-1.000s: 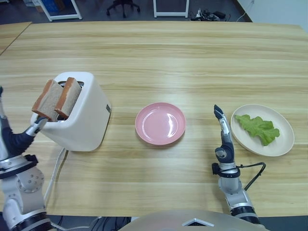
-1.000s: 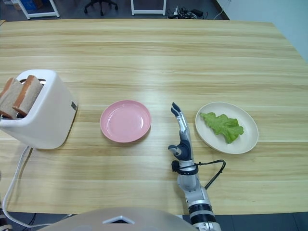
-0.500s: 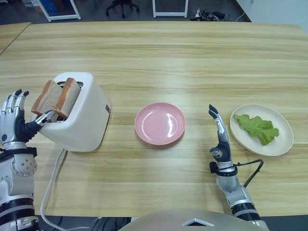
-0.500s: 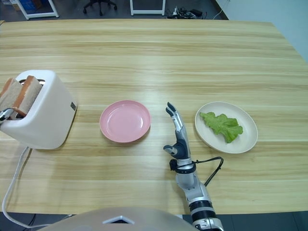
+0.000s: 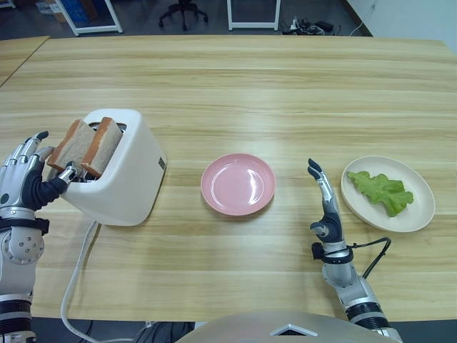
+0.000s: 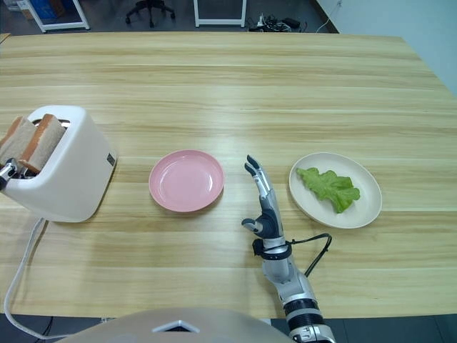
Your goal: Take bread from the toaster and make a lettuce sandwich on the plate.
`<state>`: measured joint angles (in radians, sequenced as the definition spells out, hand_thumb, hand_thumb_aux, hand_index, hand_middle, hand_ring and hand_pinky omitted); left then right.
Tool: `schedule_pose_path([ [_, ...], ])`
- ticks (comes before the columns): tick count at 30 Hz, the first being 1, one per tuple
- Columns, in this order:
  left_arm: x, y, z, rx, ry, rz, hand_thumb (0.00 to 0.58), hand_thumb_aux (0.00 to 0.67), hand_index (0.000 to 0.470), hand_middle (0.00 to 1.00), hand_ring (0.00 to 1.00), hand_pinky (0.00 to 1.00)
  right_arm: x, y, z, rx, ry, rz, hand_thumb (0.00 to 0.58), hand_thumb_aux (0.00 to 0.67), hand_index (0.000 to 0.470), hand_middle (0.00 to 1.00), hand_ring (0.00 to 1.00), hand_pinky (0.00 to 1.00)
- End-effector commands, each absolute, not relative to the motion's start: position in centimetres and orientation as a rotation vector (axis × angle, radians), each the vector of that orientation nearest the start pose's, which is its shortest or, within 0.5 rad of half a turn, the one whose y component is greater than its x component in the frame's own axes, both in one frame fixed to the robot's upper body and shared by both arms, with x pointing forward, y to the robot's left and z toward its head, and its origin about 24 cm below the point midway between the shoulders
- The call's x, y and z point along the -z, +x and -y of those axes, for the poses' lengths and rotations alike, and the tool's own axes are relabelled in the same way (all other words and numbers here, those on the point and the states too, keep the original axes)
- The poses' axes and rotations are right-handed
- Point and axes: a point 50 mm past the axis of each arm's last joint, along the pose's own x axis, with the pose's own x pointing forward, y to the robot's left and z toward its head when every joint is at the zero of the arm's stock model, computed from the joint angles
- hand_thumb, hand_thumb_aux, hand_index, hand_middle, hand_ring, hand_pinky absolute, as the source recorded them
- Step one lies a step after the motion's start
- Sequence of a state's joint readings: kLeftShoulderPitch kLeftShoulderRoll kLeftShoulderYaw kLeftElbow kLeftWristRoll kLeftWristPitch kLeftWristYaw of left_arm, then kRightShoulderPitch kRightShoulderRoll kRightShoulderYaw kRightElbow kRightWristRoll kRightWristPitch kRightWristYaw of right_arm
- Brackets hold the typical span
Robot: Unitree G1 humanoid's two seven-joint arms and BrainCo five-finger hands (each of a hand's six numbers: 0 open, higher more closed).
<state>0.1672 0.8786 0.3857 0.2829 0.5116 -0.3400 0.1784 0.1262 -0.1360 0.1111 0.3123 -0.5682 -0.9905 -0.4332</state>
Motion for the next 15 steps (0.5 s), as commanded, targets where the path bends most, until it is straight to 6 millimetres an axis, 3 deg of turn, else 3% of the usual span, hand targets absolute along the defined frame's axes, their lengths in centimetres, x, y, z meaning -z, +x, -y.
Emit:
schedule_pose_path([
  [1,-10.9,20.1,-38.0,-0.268,1.409,-0.022,0.58,0.67,0.47,0.0,0.0,0.0,-1.4,18.0,13.6,-0.091,-0.398,0.543,0.0,0.0,0.0,0.0,0.0,0.0],
  [2,-11.1,20.2,-37.9,-0.295,1.402,0.009,0.58,0.67,0.47,0.0,0.0,0.0,-1.4,18.0,13.6,-0.091,-0.396,0.541,0.0,0.0,0.0,0.0,0.0,0.0],
  [3,-11.5,20.4,-37.8,-0.344,1.392,0.054,0.58,0.67,0.47,0.19,0.19,0.19,-1.4,18.0,13.5,-0.091,-0.395,0.539,0.0,0.0,0.0,0.0,0.0,0.0],
  [4,-12.0,20.5,-37.8,-0.396,1.38,0.097,0.58,0.67,0.47,0.71,0.71,0.71,-1.3,18.0,13.5,-0.092,-0.395,0.538,0.0,0.0,0.0,0.0,0.0,0.0],
  [5,-12.4,20.6,-37.7,-0.451,1.369,0.142,0.58,0.67,0.47,1.0,1.0,1.0,-1.3,18.0,13.5,-0.09,-0.394,0.536,0.0,0.0,0.0,0.0,0.0,0.0],
  [15,-16.0,20.8,-37.1,-0.819,1.193,0.51,0.58,0.67,0.47,1.0,1.0,1.0,-1.2,18.1,13.6,-0.071,-0.385,0.524,0.0,0.0,0.0,0.0,0.0,0.0],
])
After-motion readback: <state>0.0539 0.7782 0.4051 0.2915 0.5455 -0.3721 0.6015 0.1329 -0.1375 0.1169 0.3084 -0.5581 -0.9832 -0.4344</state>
